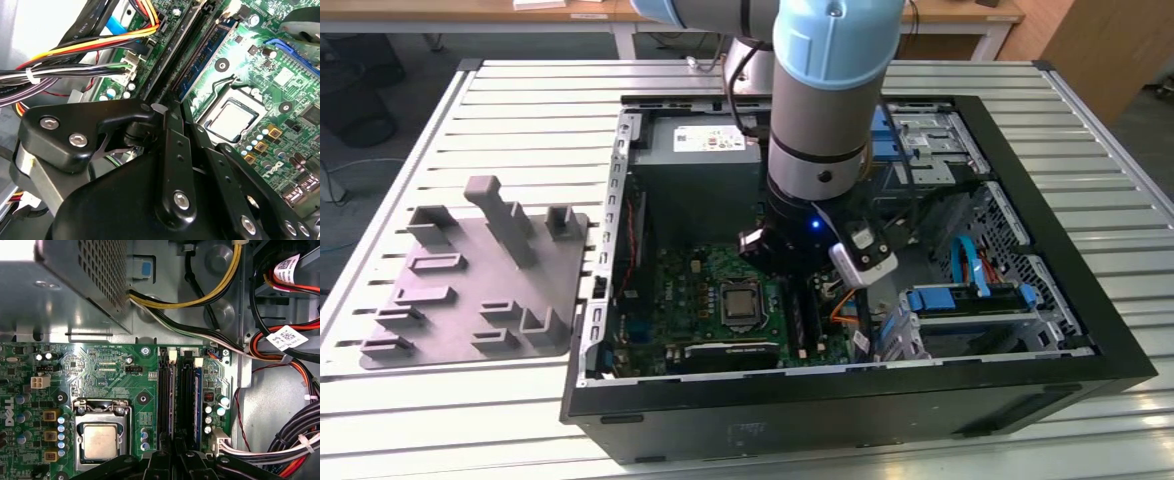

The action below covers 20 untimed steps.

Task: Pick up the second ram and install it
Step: 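Insert the second ram into the second slot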

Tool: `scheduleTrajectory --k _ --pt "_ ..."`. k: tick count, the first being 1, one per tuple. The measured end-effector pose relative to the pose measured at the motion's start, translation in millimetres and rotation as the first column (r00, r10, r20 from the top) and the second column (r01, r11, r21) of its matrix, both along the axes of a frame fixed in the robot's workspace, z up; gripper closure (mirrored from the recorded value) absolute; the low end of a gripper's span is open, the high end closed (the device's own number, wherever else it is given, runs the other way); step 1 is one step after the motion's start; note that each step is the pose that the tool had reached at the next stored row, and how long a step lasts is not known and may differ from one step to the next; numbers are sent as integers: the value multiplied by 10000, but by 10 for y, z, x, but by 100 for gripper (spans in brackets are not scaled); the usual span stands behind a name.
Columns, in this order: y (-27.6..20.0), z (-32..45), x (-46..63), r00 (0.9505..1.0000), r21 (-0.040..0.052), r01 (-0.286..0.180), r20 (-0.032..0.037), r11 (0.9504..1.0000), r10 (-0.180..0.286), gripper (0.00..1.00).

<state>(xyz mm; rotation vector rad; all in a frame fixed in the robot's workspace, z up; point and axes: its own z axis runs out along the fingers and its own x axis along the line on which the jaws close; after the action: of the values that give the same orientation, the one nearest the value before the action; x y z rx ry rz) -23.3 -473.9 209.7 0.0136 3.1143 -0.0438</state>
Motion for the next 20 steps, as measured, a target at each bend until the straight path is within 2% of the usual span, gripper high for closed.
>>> scheduleTrajectory --k 9,10,11,12,13,15,16,20 --pt "0 -23 0 10000 1 7 -4 10000 -7 86" --pt "1 -26 0 10000 8 7 -3 10000 -7 85" --pt "1 -26 0 10000 5 7 -2 10000 -7 80" --pt "0 -25 0 10000 2 7 -3 10000 -7 80" --pt "0 -24 0 10000 1 7 -3 10000 -7 73" --pt "-1 -20 0 10000 -5 7 -5 10000 -7 73" --pt "-1 -1 0 10000 -5 6 -4 10000 -6 73" --pt "1 178 0 10000 -1 5 0 10000 -5 73"
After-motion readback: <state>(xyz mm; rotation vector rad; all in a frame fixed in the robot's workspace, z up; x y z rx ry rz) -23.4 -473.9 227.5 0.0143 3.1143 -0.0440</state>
